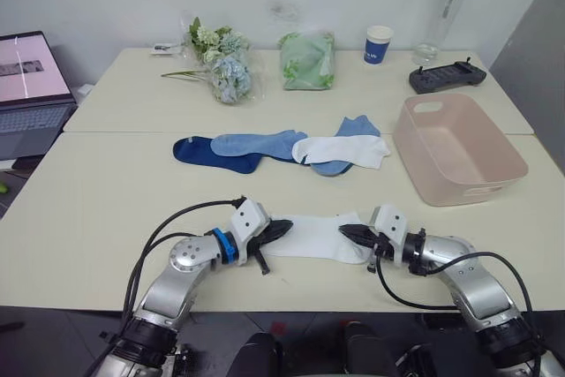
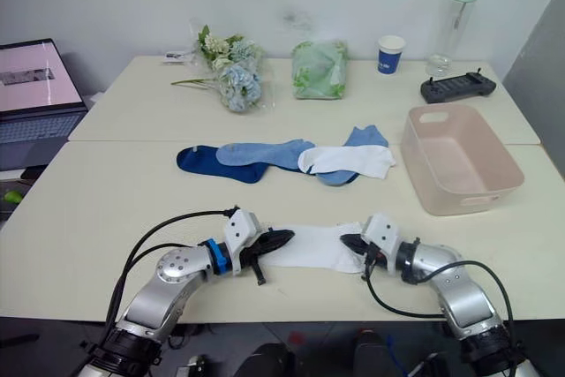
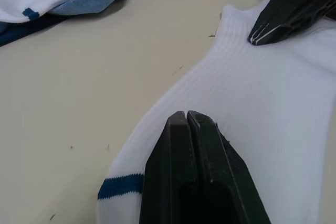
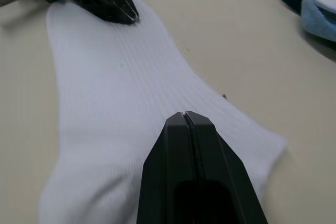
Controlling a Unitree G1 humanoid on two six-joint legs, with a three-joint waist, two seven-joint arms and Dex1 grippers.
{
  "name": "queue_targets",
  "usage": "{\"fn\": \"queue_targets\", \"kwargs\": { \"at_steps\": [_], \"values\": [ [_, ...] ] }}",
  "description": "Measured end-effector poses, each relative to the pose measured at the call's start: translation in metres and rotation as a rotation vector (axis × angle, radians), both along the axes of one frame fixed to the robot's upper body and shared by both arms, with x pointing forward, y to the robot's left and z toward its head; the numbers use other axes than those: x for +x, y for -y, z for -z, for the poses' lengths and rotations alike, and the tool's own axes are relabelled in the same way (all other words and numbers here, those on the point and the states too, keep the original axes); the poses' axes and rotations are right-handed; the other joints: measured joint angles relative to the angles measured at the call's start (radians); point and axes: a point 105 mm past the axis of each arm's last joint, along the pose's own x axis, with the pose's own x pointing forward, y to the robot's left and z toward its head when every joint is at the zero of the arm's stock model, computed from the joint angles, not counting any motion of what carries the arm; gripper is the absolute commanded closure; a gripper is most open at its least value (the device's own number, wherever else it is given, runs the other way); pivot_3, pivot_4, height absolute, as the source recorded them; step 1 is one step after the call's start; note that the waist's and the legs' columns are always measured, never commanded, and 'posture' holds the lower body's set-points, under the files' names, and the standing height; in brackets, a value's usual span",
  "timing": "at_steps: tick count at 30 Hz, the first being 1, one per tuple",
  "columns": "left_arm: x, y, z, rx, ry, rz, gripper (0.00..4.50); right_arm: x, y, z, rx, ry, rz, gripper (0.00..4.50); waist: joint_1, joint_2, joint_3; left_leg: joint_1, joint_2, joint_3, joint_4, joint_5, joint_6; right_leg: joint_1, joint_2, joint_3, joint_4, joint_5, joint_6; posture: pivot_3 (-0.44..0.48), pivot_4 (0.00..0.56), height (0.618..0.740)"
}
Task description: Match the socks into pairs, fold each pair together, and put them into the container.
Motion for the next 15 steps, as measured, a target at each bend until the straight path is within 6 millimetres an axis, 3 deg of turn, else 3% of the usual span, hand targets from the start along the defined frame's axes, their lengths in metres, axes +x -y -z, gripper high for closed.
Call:
{"fn": "queue_targets", "kwargs": {
  "at_steps": [8,15],
  "values": [
    [-0.007,-0.03,-0.004,0.006,-0.014,-0.056,4.48,-0.005,0.042,-0.007,0.027,-0.025,0.071,4.5,-0.001,0.0,0.0,0.002,0.001,0.0,0.0,0.0,0.001,0.002,0.001,0.0,0.0,0.0,0.0,0.0,0.15,0.74],
    [-0.014,-0.015,-0.022,-0.018,0.008,0.01,4.48,-0.008,0.008,-0.039,0.118,0.003,-0.081,4.5,-0.001,0.0,0.0,0.001,0.002,-0.001,0.0,-0.001,0.001,0.002,0.001,-0.002,-0.001,0.0,0.0,0.0,0.15,0.74]
  ]
}}
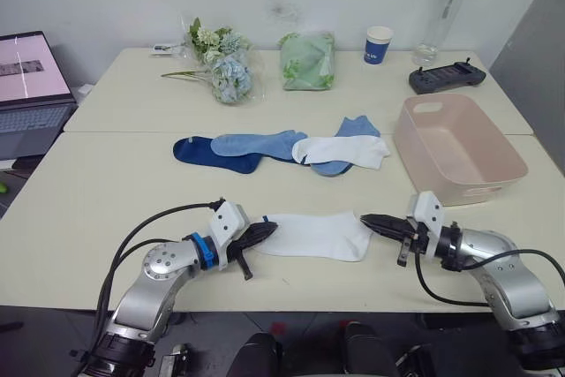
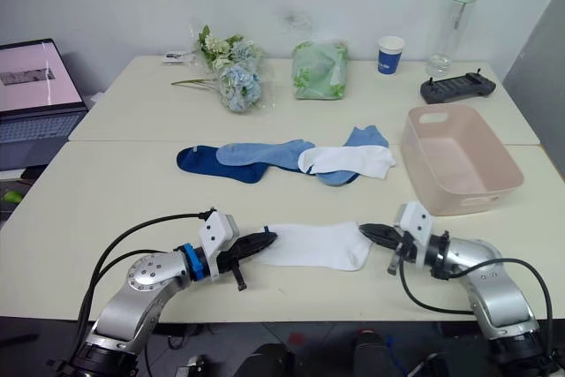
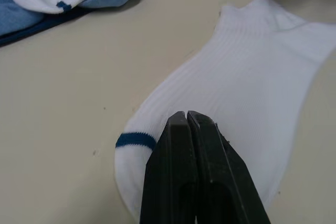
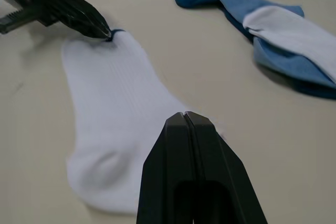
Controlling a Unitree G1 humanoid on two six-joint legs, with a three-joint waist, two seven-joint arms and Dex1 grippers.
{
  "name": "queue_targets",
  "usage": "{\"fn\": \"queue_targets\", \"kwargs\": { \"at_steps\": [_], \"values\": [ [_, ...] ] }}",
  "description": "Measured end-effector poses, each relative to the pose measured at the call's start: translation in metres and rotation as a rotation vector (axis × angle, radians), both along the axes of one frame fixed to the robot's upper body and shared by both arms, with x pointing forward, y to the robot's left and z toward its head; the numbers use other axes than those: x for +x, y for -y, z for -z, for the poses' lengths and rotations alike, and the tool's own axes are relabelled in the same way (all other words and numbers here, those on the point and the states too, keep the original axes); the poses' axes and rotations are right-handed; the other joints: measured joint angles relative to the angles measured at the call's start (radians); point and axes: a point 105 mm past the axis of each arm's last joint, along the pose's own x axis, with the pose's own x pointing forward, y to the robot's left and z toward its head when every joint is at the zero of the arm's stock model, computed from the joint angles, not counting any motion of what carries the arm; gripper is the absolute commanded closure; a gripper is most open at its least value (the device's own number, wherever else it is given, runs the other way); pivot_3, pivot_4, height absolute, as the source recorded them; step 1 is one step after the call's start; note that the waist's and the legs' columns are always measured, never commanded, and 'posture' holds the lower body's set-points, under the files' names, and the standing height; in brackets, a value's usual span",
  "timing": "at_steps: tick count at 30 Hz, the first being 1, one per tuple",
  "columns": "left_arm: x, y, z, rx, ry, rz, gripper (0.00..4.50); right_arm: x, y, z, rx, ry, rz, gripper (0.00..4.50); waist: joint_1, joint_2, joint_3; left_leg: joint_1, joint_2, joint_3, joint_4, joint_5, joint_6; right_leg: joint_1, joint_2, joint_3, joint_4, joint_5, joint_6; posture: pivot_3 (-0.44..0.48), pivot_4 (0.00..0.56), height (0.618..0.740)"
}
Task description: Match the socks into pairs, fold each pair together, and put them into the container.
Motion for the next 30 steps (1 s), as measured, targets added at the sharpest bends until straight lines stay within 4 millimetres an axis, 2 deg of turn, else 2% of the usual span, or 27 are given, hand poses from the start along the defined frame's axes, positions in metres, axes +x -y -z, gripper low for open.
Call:
{"fn": "queue_targets", "kwargs": {
  "at_steps": [3,6,8,13,18,21,24,26,28,30],
  "values": [
    [-0.006,0.004,-0.002,0.02,-0.011,0.041,4.48,-0.008,-0.015,0.01,-0.003,-0.054,-0.061,4.5,0.001,0.0,0.0,-0.001,0.0,0.0,-0.001,0.0,0.0,-0.001,0.0,0.0,0.0,0.0,0.0,0.0,0.15,0.74],
    [-0.014,0.001,0.011,0.086,-0.065,0.073,4.48,-0.016,-0.022,0.028,-0.075,-0.101,-0.114,4.5,0.001,0.0,0.0,-0.001,0.0,0.001,-0.001,0.0,0.0,-0.001,0.0,0.0,0.0,0.0,0.0,0.0,0.15,0.74],
    [-0.016,-0.003,0.021,0.137,-0.085,0.07,4.48,-0.019,-0.019,0.042,-0.153,-0.109,-0.131,4.5,0.001,0.0,0.0,-0.001,-0.001,0.001,-0.001,0.0,0.0,-0.001,0.0,0.0,0.0,0.0,0.0,0.0,0.15,0.74],
    [-0.014,-0.009,0.021,0.189,-0.047,0.066,4.48,-0.019,-0.01,0.041,-0.233,-0.047,-0.157,4.5,0.003,0.0,-0.001,0.003,0.0,0.001,-0.001,0.0,0.001,0.003,0.0,0.0,-0.001,0.0,0.0,0.0,0.15,0.74],
    [-0.017,-0.022,0.021,0.169,-0.073,0.022,4.48,-0.017,0.029,0.037,-0.251,-0.084,-0.063,4.5,0.003,0.0,-0.001,0.004,0.0,0.001,-0.001,-0.002,0.004,0.004,0.0,0.0,-0.001,0.0,0.0,0.0,0.15,0.74],
    [-0.016,-0.025,0.016,0.099,-0.116,-0.02,4.48,-0.019,0.037,0.034,-0.179,-0.147,-0.021,4.5,0.001,0.0,0.0,0.004,0.001,0.001,-0.002,-0.002,0.004,0.003,0.0,0.0,0.0,0.0,0.0,0.0,0.15,0.74],
    [-0.007,-0.03,0.002,0.012,-0.114,-0.111,4.48,-0.015,0.035,0.014,-0.082,-0.15,0.011,4.5,0.0,0.001,0.001,0.003,0.009,0.002,-0.002,-0.002,0.004,0.003,0.001,0.0,0.0,0.0,0.0,0.0,0.15,0.74],
    [0.006,-0.04,-0.015,-0.078,-0.067,-0.229,4.5,-0.002,0.037,-0.006,-0.016,-0.082,0.085,4.11,0.001,0.0,0.001,0.003,0.01,0.002,-0.001,-0.002,0.003,0.003,0.001,0.0,0.0,0.0,0.0,0.0,0.15,0.74],
    [0.016,-0.056,-0.028,-0.133,-0.022,-0.347,4.1,0.014,0.042,-0.023,0.048,-0.005,0.186,3.56,0.0,0.0,0.001,0.003,0.01,0.003,-0.002,0.0,0.0,0.002,0.002,0.0,0.0,0.0,0.0,0.0,0.15,0.74],
    [0.02,-0.075,-0.031,-0.149,0.0,-0.451,3.57,0.023,0.047,-0.03,0.064,0.043,0.266,2.85,0.002,0.0,0.001,0.003,0.01,0.003,-0.003,0.0,0.0,0.002,0.002,0.0,-0.001,0.0,0.0,0.0,0.15,0.74]
  ]
}}
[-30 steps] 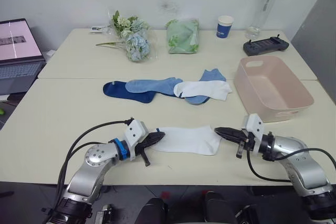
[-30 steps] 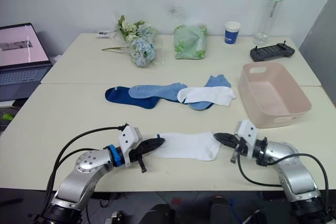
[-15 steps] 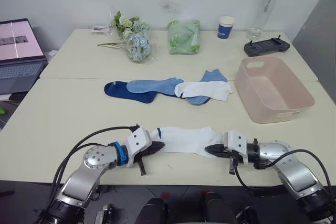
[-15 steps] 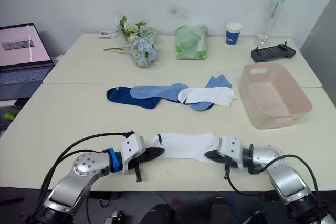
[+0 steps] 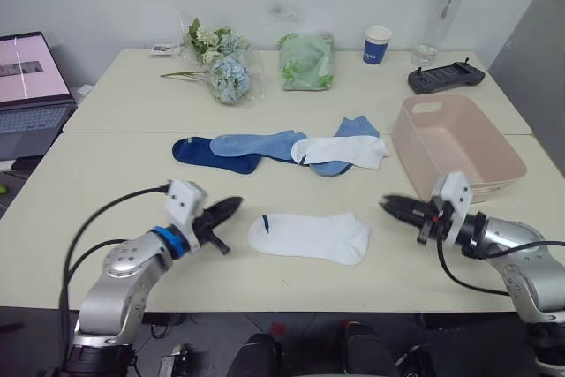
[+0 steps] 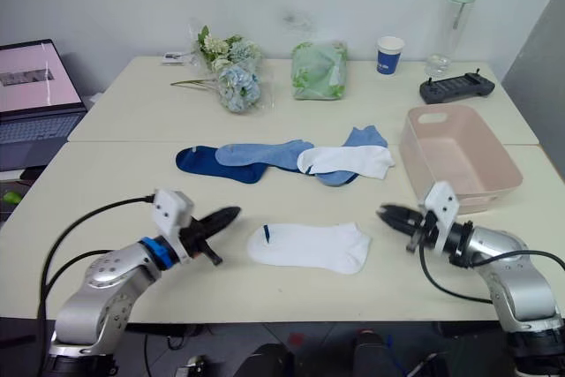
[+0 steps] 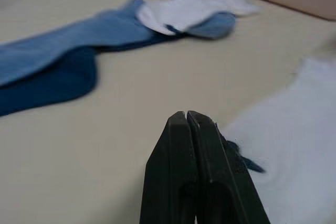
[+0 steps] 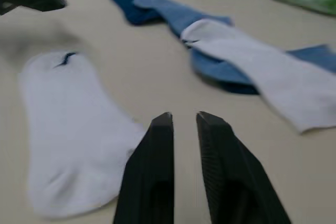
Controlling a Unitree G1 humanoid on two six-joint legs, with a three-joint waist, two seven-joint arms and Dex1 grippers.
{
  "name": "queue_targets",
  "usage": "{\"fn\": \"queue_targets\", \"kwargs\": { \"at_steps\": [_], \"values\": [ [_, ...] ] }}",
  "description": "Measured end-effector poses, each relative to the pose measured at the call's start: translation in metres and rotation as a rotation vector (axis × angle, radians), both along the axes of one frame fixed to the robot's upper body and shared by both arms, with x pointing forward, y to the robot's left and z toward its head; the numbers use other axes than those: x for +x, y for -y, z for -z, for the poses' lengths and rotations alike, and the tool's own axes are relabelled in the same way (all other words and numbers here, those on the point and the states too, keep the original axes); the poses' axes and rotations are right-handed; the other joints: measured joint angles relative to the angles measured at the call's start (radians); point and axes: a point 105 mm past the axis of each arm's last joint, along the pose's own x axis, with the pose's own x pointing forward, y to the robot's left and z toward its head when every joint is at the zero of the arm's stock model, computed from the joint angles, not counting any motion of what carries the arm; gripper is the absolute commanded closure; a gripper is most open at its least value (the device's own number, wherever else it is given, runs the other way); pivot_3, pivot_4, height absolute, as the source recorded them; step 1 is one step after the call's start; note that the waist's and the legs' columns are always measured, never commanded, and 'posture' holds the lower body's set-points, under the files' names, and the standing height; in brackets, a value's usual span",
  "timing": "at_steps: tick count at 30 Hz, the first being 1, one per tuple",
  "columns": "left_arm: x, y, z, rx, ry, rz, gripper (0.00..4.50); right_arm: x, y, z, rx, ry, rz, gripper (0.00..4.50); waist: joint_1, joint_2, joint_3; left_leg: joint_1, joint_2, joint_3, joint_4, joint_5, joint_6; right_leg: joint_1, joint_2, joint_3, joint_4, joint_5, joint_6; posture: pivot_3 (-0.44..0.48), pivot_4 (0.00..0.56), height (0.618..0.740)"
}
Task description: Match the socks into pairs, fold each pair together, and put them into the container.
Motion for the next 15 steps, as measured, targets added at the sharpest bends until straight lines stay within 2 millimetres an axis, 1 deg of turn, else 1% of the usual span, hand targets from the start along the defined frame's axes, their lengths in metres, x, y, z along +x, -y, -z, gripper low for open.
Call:
{"fn": "queue_targets", "kwargs": {
  "at_steps": [3,4,7,8,11,12,15],
  "values": [
    [0.0,-0.019,0.008,-0.016,-0.012,-0.107,2.59,0.012,0.004,0.006,-0.007,0.018,0.096,1.75,0.001,0.0,0.0,-0.001,0.0,0.002,-0.001,0.0,0.0,-0.002,0.0,0.001,0.0,0.0,0.0,0.0,0.15,0.74],
    [-0.001,-0.021,0.012,-0.019,-0.021,-0.128,2.31,0.014,0.005,0.01,-0.015,0.016,0.12,1.47,0.001,0.0,0.0,-0.001,0.0,0.002,-0.001,0.0,0.0,-0.002,0.0,0.001,0.0,0.0,0.0,0.0,0.15,0.74],
    [-0.004,-0.026,0.023,-0.015,-0.034,-0.169,1.29,0.021,0.004,0.027,-0.042,0.01,0.178,0.32,0.001,0.0,0.0,-0.001,0.0,0.003,-0.001,0.0,0.0,-0.002,0.0,0.002,0.0,0.0,0.0,0.0,0.15,0.74],
    [-0.006,-0.027,0.025,-0.012,-0.036,-0.176,1.01,0.022,0.004,0.033,-0.044,0.003,0.192,0.04,0.001,0.0,0.0,-0.001,0.0,0.003,-0.001,0.0,0.0,-0.002,0.0,0.002,0.0,0.0,0.0,0.0,0.15,0.74],
    [-0.008,-0.029,0.027,0.003,-0.032,-0.189,0.08,0.023,0.003,0.044,-0.065,-0.015,0.208,0.0,0.001,0.0,0.0,-0.001,0.0,0.004,-0.001,0.0,0.0,-0.003,0.0,0.002,0.0,0.0,0.0,0.0,0.15,0.74],
    [-0.008,-0.029,0.027,0.007,-0.027,-0.189,0.01,0.024,0.003,0.044,-0.068,-0.013,0.21,0.0,0.001,0.0,0.0,-0.001,0.0,0.005,-0.001,0.0,0.0,-0.003,0.0,0.003,0.0,0.0,0.0,0.0,0.15,0.74],
    [-0.009,-0.03,0.027,0.013,-0.028,-0.19,0.01,0.024,0.003,0.045,-0.094,-0.007,0.208,0.0,0.001,0.0,0.0,-0.001,0.001,0.006,-0.001,0.0,0.0,-0.003,0.0,0.003,0.0,0.0,-0.001,0.0,0.15,0.74]
  ]
}}
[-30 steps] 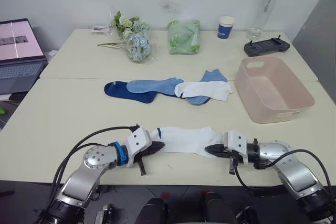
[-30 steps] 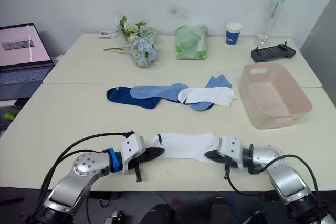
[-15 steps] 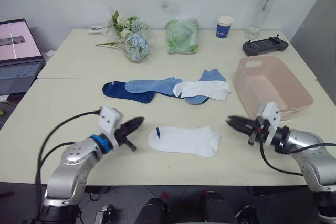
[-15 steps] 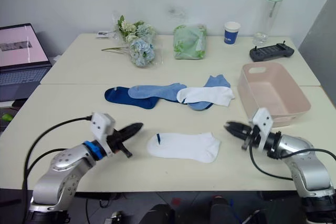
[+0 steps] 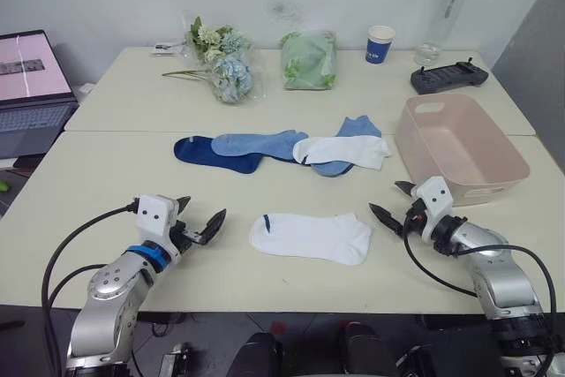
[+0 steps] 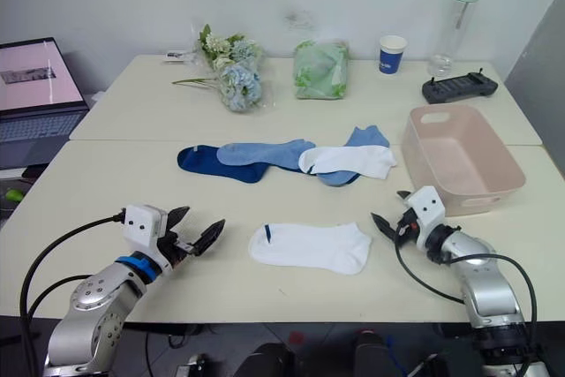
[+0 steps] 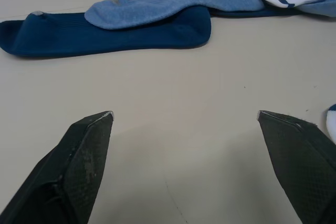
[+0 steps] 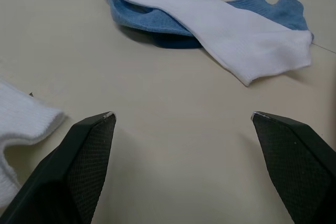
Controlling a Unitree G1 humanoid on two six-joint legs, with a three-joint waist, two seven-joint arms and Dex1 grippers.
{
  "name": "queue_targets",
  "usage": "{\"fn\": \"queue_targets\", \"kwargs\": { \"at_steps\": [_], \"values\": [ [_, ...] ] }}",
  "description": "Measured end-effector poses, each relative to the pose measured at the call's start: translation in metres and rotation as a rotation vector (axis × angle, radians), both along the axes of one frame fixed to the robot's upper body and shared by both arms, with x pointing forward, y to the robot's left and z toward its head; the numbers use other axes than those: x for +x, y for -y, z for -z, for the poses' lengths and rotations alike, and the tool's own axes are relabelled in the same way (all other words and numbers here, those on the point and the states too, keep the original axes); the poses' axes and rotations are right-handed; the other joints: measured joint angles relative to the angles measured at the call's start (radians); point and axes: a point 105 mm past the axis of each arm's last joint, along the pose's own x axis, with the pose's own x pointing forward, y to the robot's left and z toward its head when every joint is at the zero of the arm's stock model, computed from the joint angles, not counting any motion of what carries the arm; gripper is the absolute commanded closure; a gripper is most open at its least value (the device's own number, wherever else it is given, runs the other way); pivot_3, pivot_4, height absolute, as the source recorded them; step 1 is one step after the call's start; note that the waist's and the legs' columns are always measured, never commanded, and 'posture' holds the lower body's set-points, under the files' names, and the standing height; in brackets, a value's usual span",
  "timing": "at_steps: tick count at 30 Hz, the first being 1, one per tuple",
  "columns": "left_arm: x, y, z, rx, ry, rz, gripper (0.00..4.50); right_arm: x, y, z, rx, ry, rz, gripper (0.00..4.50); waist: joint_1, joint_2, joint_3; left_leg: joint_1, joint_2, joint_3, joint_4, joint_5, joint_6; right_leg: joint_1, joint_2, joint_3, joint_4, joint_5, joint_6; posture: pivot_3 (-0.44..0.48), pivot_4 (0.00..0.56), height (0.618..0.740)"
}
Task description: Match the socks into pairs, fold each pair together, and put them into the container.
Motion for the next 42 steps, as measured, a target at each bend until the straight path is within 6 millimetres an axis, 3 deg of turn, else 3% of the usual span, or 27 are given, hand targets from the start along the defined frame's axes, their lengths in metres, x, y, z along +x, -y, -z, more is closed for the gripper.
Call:
{"fn": "queue_targets", "kwargs": {
  "at_steps": [5,8,11,18,21,34,42],
  "values": [
    [-0.001,0.007,-0.007,0.064,0.008,0.076,0.01,0.01,-0.013,-0.005,-0.016,-0.001,-0.045,0.0,-0.005,0.0,0.0,0.0,0.0,0.005,0.0,0.0,0.0,-0.001,0.001,0.0,0.0,0.001,-0.001,0.0,0.15,0.74],
    [-0.003,0.042,-0.031,0.086,0.055,0.272,0.01,0.03,-0.028,-0.022,-0.06,0.054,-0.076,0.0,-0.008,0.0,0.0,0.0,0.001,0.006,0.0,0.0,0.0,-0.002,0.001,0.001,0.0,0.001,-0.002,0.0,0.15,0.74],
    [0.002,0.059,-0.053,0.075,0.113,0.344,0.01,0.047,-0.034,-0.032,-0.117,0.083,-0.082,0.0,-0.011,0.0,0.0,0.0,0.0,0.006,0.0,0.0,0.0,-0.002,0.002,0.0,0.0,0.001,-0.002,0.0,0.15,0.74],
    [0.011,0.099,-0.095,0.077,0.224,0.47,0.01,0.083,-0.051,-0.02,-0.256,0.056,-0.068,0.0,-0.024,0.0,0.0,-0.005,0.001,0.007,-0.001,0.001,-0.001,-0.007,0.002,0.001,0.0,0.002,-0.003,0.0,0.15,0.74],
    [0.008,0.112,-0.1,0.057,0.231,0.5,0.01,0.09,-0.056,-0.02,-0.277,0.058,-0.079,0.0,-0.027,0.0,0.0,-0.004,0.001,0.007,-0.002,0.001,-0.001,-0.007,0.002,0.002,0.0,0.002,-0.003,0.0,0.15,0.74],
    [0.004,0.117,-0.093,0.041,0.199,0.504,0.0,0.105,-0.044,-0.013,-0.28,0.044,0.001,4.45,-0.026,0.0,0.0,-0.004,0.0,0.007,-0.001,0.002,-0.003,-0.007,0.002,0.001,0.001,0.003,-0.005,0.0,0.15,0.74],
    [0.003,0.114,-0.085,0.046,0.177,0.5,0.0,0.098,-0.045,-0.015,-0.254,0.051,-0.025,4.48,-0.027,0.0,0.0,-0.004,0.001,0.007,-0.002,0.002,-0.003,-0.008,0.002,0.001,0.001,0.003,-0.005,0.0,0.15,0.74]
  ]
}}
